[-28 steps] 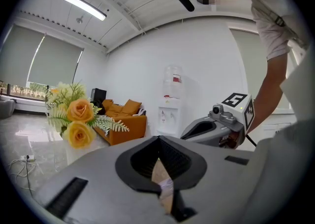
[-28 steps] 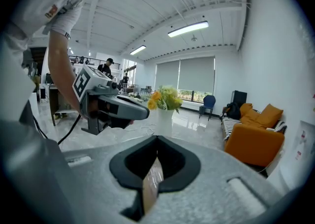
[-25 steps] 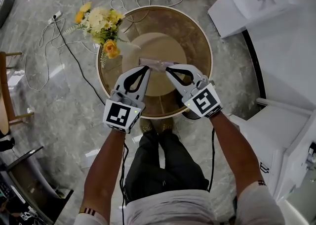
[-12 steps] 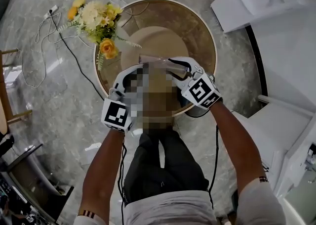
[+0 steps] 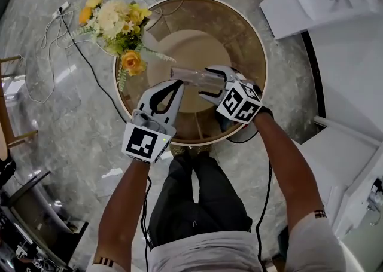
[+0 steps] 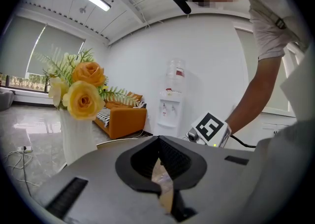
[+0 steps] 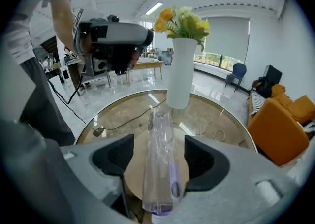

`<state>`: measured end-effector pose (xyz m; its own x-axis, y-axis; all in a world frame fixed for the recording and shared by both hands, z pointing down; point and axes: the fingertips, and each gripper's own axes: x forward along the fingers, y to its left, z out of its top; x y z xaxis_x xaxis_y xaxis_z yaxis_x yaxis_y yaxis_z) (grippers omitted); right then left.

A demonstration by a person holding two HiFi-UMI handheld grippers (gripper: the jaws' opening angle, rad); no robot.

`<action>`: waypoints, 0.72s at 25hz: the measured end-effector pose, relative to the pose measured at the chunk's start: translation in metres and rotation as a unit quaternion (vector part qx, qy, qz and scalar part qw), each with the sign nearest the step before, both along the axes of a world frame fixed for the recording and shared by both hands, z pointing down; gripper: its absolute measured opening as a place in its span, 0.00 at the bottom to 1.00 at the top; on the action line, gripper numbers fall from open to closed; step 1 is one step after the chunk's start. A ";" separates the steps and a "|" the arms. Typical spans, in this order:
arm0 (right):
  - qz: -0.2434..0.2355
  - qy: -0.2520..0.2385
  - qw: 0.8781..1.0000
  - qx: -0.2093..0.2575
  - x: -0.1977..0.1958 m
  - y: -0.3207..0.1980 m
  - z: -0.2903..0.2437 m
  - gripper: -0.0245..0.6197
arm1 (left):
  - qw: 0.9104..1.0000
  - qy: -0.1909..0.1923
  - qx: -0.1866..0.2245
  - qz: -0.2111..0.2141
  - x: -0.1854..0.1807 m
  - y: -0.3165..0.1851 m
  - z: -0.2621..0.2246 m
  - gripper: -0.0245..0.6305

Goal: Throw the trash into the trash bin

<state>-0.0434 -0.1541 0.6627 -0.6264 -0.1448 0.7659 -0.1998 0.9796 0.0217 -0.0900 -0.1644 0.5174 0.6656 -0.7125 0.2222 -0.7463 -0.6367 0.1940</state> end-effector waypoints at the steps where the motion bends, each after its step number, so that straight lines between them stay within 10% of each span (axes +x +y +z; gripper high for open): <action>1: -0.005 0.007 1.000 -0.005 0.000 -0.001 0.004 0.52 | 1.000 0.000 0.000 -0.001 -0.001 0.000 0.001 0.04; 18: -0.021 0.097 0.994 -0.053 0.001 -0.008 0.068 0.55 | 1.000 -0.002 -0.020 0.004 -0.017 0.000 0.022 0.04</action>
